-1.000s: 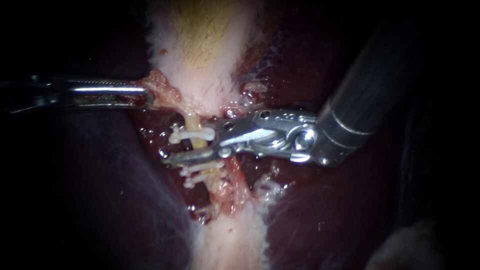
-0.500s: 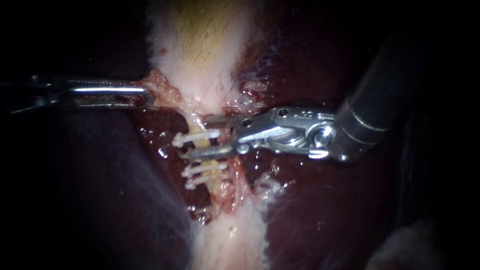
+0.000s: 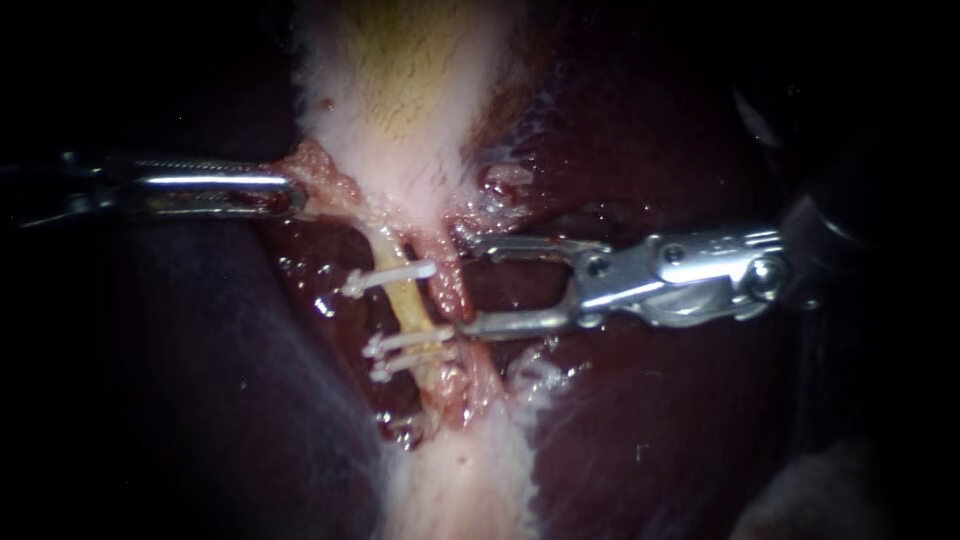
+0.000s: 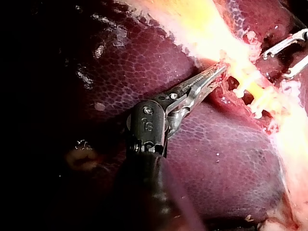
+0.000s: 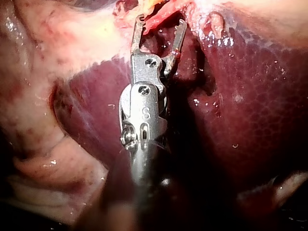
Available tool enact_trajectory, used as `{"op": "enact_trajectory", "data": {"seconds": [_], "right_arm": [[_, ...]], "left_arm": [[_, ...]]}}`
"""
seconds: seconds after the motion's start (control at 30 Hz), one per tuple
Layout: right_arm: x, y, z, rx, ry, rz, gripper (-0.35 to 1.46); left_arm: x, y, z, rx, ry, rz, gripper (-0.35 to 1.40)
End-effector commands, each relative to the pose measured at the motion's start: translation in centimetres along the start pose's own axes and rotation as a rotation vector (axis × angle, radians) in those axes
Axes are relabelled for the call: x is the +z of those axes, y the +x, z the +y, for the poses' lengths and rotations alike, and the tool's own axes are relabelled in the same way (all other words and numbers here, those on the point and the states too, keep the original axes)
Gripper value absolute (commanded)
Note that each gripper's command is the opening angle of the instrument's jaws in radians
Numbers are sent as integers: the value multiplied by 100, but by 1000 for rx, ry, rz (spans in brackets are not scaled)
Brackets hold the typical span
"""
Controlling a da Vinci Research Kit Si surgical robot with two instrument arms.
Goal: Going back third clip left tube
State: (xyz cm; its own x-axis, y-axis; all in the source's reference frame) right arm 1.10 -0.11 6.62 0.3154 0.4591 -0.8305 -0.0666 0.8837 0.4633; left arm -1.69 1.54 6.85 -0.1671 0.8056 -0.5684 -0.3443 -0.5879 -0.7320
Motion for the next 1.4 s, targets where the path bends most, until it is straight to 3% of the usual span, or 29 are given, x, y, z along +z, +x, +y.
{"op": "enact_trajectory", "data": {"seconds": [0.03,0.3,0.53,0.63,0.8,1.0,1.23,1.4], "right_arm": [[-7,1,-1,-12,4,-1,50],[-43,12,-7,-26,32,1,50],[-51,13,-8,-31,55,2,50],[-54,13,-9,-38,107,6,50],[-55,13,-9,-51,135,9,50],[-57,12,-9,-54,145,10,50],[-61,14,-8,-58,148,11,50],[-65,15,-6,-56,149,11,50]], "left_arm": [[0,0,0,0,-1,0,-35],[0,0,0,0,-1,0,-35],[0,0,-1,0,-1,0,-35],[0,0,-1,0,-1,0,-35],[0,0,-1,-6,-1,0,-35],[3,-2,-5,-5,-1,0,-35],[14,-7,-17,-1,2,-2,-35],[35,-18,-21,12,6,-12,-35]]}}
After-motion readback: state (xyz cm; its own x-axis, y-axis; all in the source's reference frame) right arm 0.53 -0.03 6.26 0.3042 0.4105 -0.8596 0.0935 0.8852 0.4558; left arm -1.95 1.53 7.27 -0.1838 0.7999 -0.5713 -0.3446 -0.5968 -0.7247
